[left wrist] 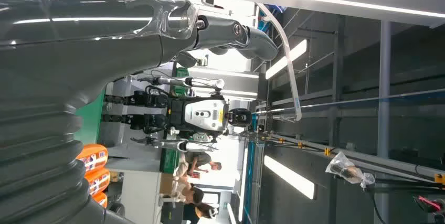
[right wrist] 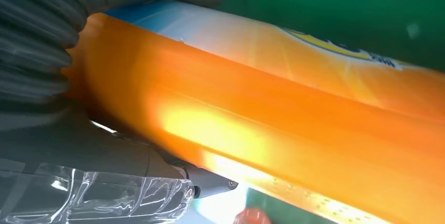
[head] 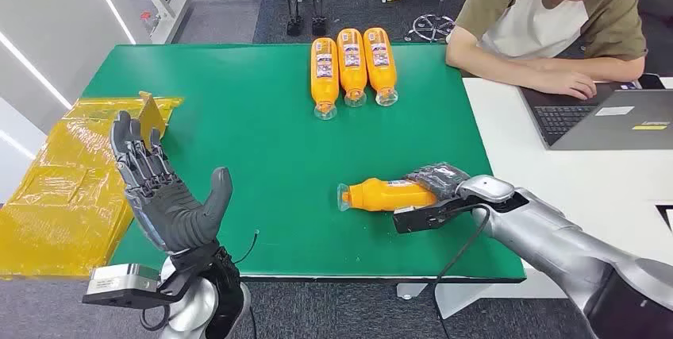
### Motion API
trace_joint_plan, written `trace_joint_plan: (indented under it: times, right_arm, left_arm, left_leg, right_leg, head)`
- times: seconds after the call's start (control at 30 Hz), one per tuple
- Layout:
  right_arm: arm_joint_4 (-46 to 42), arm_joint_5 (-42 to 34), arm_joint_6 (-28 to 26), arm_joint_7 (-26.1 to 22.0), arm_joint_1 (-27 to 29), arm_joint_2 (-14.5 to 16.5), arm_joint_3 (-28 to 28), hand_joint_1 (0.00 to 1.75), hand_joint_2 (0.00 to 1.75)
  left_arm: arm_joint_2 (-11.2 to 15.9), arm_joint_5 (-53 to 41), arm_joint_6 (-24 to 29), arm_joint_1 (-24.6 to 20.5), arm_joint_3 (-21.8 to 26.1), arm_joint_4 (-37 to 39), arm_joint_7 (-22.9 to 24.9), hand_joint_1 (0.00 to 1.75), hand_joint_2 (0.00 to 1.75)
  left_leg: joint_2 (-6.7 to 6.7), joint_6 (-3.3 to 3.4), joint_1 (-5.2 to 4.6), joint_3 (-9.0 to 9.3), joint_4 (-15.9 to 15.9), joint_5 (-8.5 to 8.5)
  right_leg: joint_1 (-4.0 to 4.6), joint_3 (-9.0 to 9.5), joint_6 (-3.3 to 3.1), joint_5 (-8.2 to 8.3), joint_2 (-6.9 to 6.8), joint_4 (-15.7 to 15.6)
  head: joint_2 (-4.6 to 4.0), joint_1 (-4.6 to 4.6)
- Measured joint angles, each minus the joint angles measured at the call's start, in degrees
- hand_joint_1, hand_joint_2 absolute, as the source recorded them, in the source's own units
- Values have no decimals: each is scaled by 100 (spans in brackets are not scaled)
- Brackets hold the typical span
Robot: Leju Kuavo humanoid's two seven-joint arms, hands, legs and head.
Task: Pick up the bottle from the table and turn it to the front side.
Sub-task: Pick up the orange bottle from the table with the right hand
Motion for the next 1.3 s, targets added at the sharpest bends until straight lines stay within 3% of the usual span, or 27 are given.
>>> trace_joint_plan:
  times: [0.1,0.27,0.37,0.47,0.6,0.77,0.9,1.07,1.3]
  right_arm:
    - [73,-15,-442,30,131,114,-134,175,175]
    - [150,-99,-2174,124,746,513,-745,175,175]
    - [91,25,-3156,97,1164,793,-1280,175,175]
    - [-148,416,-3768,-195,1545,1055,-1987,175,175]
    - [-717,1390,-3890,-971,2044,1448,-3400,175,175]
    - [-1406,2402,-3890,-1919,2607,2118,-5077,175,175]
    - [-1704,2730,-3888,-2486,2892,2623,-6027,175,175]
    - [-1704,2812,-3887,-2583,2991,2925,-6477,175,175]
    - [-1390,2532,-3870,-1642,3007,2934,-5918,175,175]
  left_arm:
    - [0,-9,-19,1,0,0,0,0,175]
    - [-7,-16,-147,6,0,10,-1,0,175]
    - [-41,73,-485,2,15,103,0,0,175]
    - [-159,255,-1225,-72,57,426,14,0,175]
    - [-305,478,-2497,-261,114,1083,112,0,175]
    - [-394,488,-3219,-530,116,1837,307,0,175]
    - [-443,552,-3740,-644,113,2297,424,0,175]
    - [-472,625,-4062,-704,104,2630,450,0,175]
    - [-481,645,-4347,-731,72,2767,532,0,175]
  left_leg:
    - [0,0,0,0,0,0]
    - [-3,-1,1,-5,-3,-2]
    - [-4,-2,1,-8,-6,-2]
    - [-12,-2,1,-13,-7,-1]
    - [-14,-2,0,-17,-8,-1]
    - [-12,-2,0,-18,-8,-1]
    - [-1,-3,0,-18,-9,-2]
    - [9,-3,-1,-20,-9,-2]
    - [14,-3,-1,-21,-8,-2]
  right_leg:
    - [0,0,0,-1,0,0]
    - [1,-5,-2,-3,-3,0]
    - [1,-10,-3,-8,-3,0]
    - [1,-12,-2,-10,-8,1]
    - [0,-16,-1,-11,-9,1]
    - [0,-22,-1,-11,-6,1]
    - [0,-28,-2,-11,2,1]
    - [0,-33,-2,-11,10,1]
    - [-1,-38,-2,-10,16,1]
  head:
    - [-1,-1]
    - [-1,-1]
    - [-1,-1]
    - [0,-1]
    - [-1,0]
    - [0,-1]
    - [0,-1]
    - [0,-1]
    - [-1,-2]
